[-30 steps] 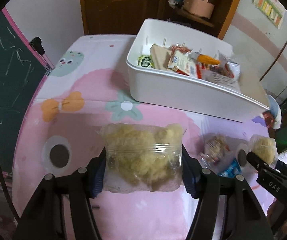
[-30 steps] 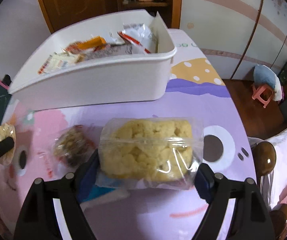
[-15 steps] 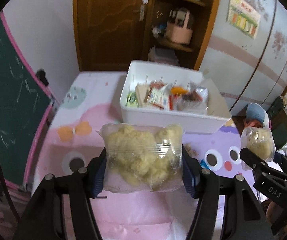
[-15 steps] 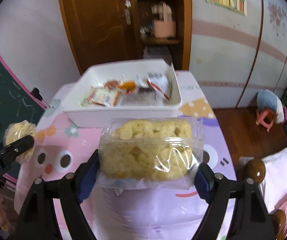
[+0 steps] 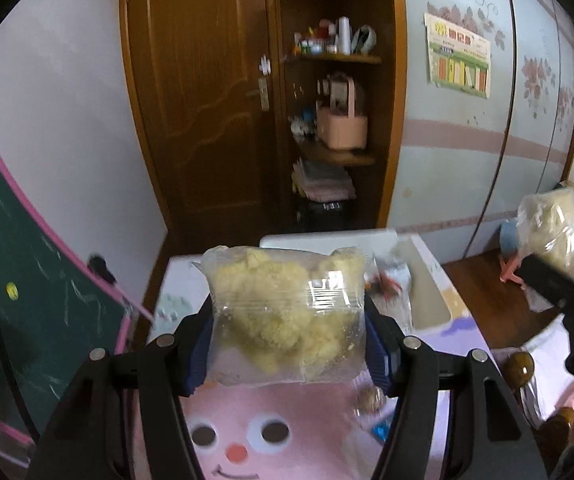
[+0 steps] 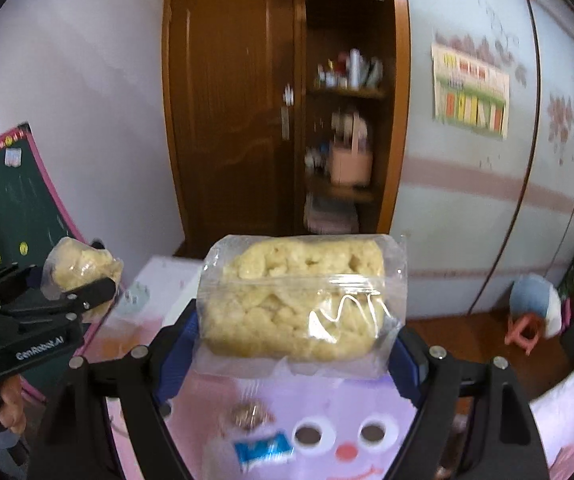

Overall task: Organize snacks
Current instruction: 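Lift both puff bags toward the white bin, then lower both puff bags into the white bin and open both tools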

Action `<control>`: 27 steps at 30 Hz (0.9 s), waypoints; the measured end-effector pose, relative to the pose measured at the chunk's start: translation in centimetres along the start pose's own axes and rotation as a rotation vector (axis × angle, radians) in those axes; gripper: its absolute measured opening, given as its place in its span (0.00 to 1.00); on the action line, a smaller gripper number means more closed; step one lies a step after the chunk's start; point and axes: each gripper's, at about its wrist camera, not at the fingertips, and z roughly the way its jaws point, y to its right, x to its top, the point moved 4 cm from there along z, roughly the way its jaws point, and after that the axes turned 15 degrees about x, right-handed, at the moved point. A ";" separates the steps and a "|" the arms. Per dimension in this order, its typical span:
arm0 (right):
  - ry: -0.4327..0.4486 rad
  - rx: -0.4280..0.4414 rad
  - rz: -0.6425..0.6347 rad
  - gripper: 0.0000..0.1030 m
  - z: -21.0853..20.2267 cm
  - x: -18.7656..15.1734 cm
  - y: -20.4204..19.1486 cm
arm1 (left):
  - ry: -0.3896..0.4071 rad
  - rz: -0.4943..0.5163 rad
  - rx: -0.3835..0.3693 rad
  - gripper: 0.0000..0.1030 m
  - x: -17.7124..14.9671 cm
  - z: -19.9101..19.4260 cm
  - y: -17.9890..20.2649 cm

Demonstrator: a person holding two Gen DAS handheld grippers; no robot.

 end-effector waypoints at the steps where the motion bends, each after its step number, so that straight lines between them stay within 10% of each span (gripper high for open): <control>1: 0.014 -0.004 -0.014 0.81 -0.1 1.1 0.0 | 0.014 0.001 0.004 0.60 0.9 -0.1 0.0; 15: 0.033 -0.022 -0.078 0.81 5.3 8.3 1.2 | 0.065 0.027 0.049 0.60 9.6 4.2 3.3; 27: -0.158 -0.010 0.052 0.81 15.0 4.5 5.9 | -0.072 0.038 0.054 0.60 7.3 14.2 5.3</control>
